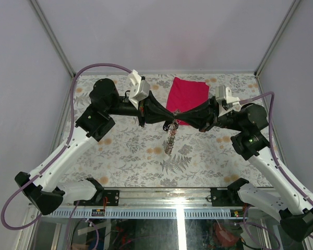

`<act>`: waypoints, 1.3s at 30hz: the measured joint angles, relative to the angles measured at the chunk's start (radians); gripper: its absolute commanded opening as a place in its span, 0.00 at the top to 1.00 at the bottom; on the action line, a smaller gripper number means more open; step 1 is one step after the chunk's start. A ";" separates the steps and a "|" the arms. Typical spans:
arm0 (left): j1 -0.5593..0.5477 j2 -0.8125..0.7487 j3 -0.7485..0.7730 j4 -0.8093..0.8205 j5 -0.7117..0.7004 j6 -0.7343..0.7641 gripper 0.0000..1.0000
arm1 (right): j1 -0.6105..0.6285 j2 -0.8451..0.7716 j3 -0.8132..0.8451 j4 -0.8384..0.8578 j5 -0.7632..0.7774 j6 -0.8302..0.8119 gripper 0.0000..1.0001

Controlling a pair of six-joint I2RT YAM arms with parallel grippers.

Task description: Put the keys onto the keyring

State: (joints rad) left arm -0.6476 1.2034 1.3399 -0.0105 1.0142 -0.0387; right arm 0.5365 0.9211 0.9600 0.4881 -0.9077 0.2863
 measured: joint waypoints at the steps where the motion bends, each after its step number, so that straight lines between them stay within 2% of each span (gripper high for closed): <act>1: 0.000 0.001 0.000 -0.001 0.001 0.000 1.00 | 0.000 0.000 0.000 0.001 0.000 0.001 1.00; 3: 0.000 0.004 0.008 -0.012 0.001 0.006 1.00 | 0.000 0.000 0.000 0.002 0.001 0.002 0.97; 6: 0.000 0.022 0.058 -0.096 -0.003 0.045 1.00 | 0.000 -0.001 0.000 -0.007 0.009 -0.012 0.83; 9: 0.000 0.062 0.145 -0.250 -0.024 0.129 1.00 | 0.000 -0.009 0.004 -0.060 0.019 -0.066 0.73; 13: -0.001 0.116 0.241 -0.438 -0.075 0.232 1.00 | 0.000 -0.014 0.034 -0.209 0.034 -0.180 0.67; 17: -0.030 0.176 0.343 -0.624 -0.171 0.329 1.00 | -0.001 -0.011 0.060 -0.362 0.055 -0.288 0.64; 23: -0.146 0.275 0.490 -0.877 -0.417 0.460 1.00 | -0.002 0.017 0.086 -0.534 0.079 -0.394 0.62; 28: -0.204 0.307 0.513 -0.983 -0.549 0.513 1.00 | -0.001 0.024 0.090 -0.620 0.083 -0.444 0.62; 39: -0.241 0.308 0.549 -1.052 -0.616 0.557 1.00 | -0.001 0.028 0.090 -0.679 0.074 -0.474 0.62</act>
State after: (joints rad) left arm -0.8886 1.5116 1.8889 -1.0626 0.3985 0.5179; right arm 0.5358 0.9493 1.0500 -0.1905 -0.8341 -0.1879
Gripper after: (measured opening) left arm 0.015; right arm 0.384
